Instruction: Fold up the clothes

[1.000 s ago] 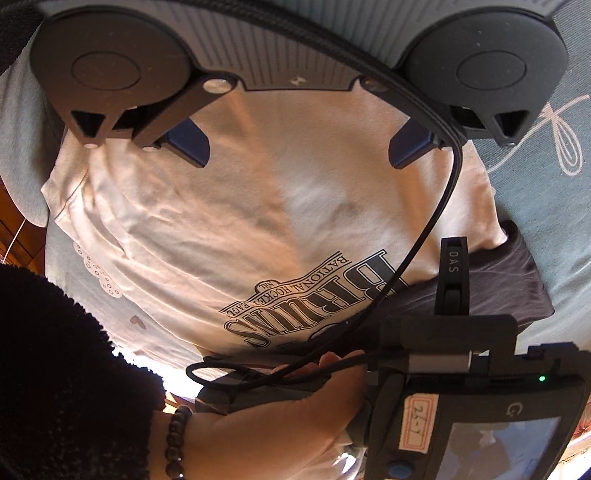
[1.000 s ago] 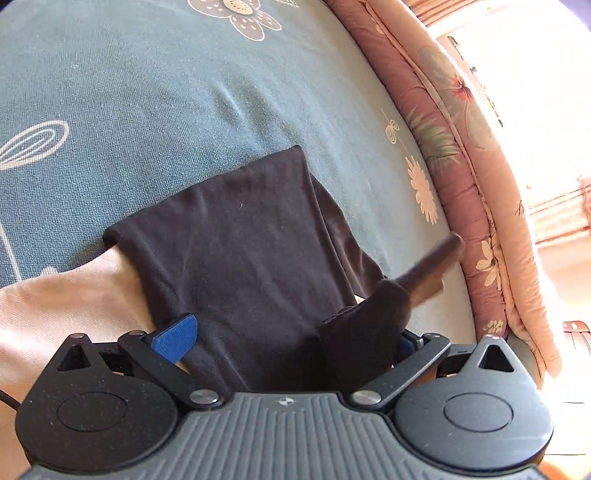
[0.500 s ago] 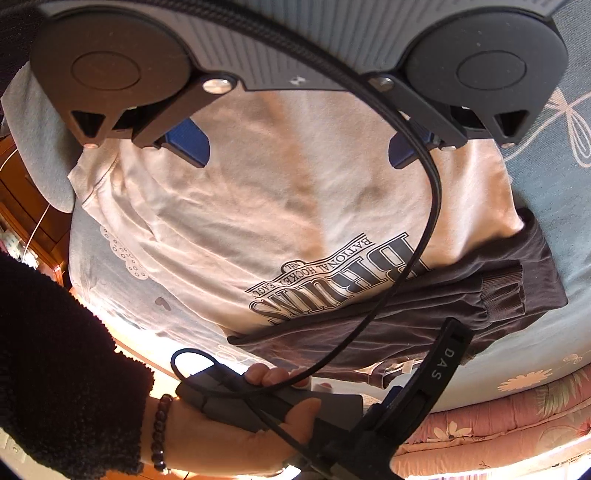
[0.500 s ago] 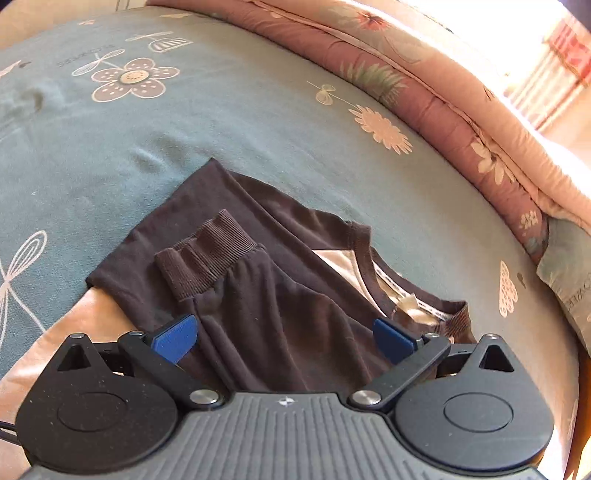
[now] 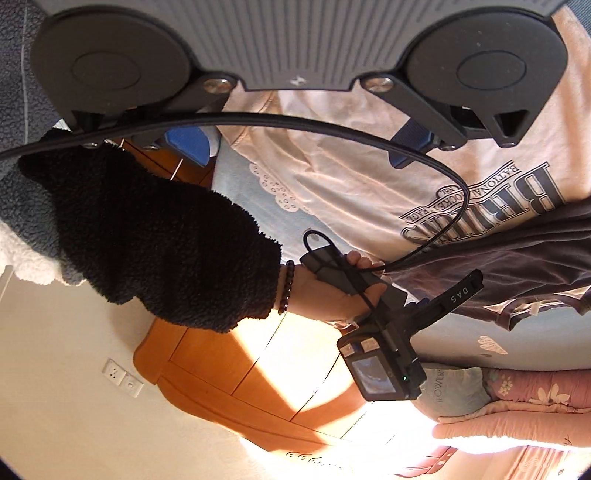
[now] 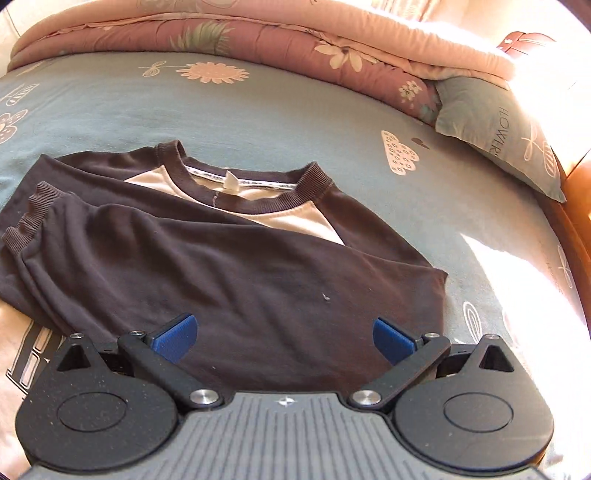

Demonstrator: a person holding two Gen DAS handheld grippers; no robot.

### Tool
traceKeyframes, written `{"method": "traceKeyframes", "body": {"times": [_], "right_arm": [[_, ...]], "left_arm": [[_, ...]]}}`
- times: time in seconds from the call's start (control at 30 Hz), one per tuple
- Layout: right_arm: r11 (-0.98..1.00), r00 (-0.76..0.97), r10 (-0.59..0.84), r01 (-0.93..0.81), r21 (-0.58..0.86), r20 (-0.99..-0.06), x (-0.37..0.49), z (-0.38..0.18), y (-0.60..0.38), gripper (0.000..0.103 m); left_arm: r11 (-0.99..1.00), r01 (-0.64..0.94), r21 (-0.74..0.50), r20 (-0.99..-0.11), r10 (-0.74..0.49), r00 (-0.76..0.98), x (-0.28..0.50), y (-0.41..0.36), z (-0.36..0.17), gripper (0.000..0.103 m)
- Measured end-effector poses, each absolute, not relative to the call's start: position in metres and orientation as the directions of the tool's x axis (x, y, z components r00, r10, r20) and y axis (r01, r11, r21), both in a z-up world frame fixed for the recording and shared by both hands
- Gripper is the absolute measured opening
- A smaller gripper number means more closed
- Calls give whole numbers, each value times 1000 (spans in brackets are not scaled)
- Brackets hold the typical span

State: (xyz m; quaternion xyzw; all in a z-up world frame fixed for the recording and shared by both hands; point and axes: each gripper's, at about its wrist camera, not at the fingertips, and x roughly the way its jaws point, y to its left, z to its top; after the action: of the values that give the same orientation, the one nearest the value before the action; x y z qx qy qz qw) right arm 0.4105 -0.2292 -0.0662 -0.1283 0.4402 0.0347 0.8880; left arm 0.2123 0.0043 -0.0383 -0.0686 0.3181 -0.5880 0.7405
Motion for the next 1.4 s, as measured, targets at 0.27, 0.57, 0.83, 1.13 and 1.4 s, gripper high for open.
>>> {"method": "traceKeyframes", "body": {"times": [0.27,0.57,0.83,1.13,1.4], "right_arm": [[976,604,-16,-163,-143,-797,375,-86,-272,103],[972,627,224,-83,222,-747,371,-71,-343,103],[922,639,334,-68,381,-693,353,-67,-363,103],[925,709,277,-15,379,-649,334,-73,-385,103],[935,733,-208,-46,-353,-648,321,-85,-357,103]], "left_arm": [[348,839,-418,-530,-844,87,208,-23,-54,102],[430,838,-337,-669,-736,108,204,-36,-80,102],[506,810,-298,-720,-676,157,212,-35,-89,102],[559,766,-317,-721,-667,188,227,-25,-93,102],[561,767,-312,-724,-663,190,229,-28,-95,102]]}}
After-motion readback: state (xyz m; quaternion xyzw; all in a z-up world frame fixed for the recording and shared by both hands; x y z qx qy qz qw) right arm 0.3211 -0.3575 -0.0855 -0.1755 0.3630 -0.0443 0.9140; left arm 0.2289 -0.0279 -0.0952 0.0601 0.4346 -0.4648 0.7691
